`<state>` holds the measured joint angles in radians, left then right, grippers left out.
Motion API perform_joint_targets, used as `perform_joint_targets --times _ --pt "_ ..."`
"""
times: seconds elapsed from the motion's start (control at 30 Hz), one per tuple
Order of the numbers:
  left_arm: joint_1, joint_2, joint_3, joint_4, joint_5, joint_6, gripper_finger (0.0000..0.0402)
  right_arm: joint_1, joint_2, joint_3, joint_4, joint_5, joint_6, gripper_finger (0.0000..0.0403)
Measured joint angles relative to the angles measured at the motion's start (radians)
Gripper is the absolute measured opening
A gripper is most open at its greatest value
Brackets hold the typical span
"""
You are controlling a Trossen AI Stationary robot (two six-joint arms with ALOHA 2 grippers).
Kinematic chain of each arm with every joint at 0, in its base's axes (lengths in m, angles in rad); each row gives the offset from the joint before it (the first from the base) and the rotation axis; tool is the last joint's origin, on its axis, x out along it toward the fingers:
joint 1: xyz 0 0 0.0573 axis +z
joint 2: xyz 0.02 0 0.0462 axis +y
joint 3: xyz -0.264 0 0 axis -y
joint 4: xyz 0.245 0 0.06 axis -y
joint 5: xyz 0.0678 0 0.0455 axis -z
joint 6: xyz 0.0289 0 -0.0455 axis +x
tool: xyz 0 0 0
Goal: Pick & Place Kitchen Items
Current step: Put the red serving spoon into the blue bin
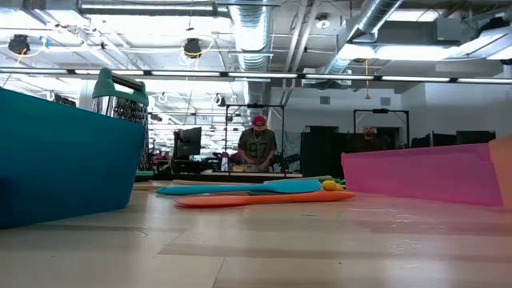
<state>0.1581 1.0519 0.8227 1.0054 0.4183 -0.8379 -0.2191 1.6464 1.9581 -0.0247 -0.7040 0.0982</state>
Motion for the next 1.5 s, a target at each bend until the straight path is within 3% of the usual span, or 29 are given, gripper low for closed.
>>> perform_joint_targets --times 0.5,0.93,1.4,1.5 --pt "0.000 0.035 0.000 -0.011 0.037 0.002 0.0028 -0.006 0.222 0.289 0.004 -0.142 0.211 0.0265" --pt "0.000 0.090 0.000 -0.015 0.062 -0.011 0.0028 -0.034 0.225 0.296 -0.038 -0.176 0.318 0.0265" --pt "0.013 0.104 0.000 -0.078 0.050 -0.013 0.0027 -0.019 0.241 0.295 -0.112 -0.186 0.314 0.0264" --pt "0.014 0.110 0.000 -0.084 0.049 -0.013 0.0029 -0.018 0.242 0.295 -0.114 -0.183 0.314 0.0248"
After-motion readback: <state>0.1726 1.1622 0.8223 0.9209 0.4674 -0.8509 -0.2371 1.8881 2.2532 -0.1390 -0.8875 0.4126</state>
